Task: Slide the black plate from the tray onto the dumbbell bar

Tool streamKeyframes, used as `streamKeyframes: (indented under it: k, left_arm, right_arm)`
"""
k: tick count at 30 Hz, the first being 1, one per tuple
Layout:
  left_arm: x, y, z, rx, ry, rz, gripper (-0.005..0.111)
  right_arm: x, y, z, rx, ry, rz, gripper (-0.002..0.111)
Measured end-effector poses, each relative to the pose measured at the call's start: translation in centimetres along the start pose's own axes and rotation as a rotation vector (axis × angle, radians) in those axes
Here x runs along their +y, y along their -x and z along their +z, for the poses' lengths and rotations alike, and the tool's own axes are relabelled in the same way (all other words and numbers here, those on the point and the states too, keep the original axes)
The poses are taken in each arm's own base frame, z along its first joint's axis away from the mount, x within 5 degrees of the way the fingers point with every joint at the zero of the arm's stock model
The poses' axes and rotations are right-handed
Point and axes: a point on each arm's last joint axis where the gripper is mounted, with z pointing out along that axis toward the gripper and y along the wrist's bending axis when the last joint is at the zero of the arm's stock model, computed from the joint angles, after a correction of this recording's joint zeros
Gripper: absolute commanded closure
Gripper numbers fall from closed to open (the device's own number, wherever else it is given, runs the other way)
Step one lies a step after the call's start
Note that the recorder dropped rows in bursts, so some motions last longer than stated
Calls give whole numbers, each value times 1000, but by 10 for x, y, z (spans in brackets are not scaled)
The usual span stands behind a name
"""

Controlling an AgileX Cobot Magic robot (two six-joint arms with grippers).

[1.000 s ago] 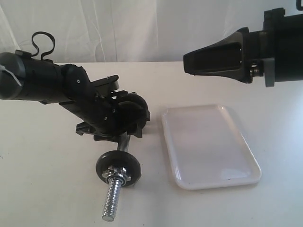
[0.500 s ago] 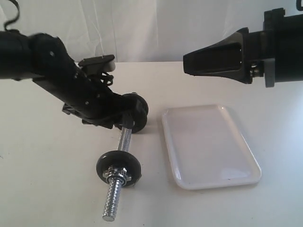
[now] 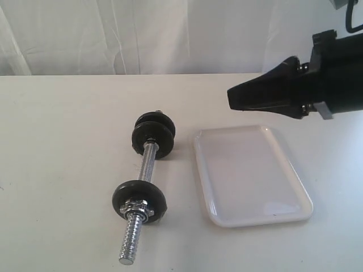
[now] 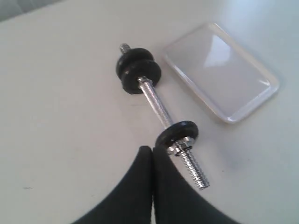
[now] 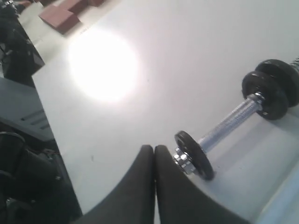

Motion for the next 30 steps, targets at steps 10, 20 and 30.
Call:
streamKeyframes:
  k: [10, 20, 30]
  left_arm:
    - [18, -65, -47, -117, 155, -101, 107]
    - [15, -75, -36, -44, 126, -135, 107]
    - [15, -75, -36, -44, 124, -136, 107]
  right_arm:
    - [-4, -3, 0, 32, -47, -33, 108]
    - [-5, -4, 0, 36, -52, -35, 108]
    - [-5, -4, 0, 36, -52, -35, 108]
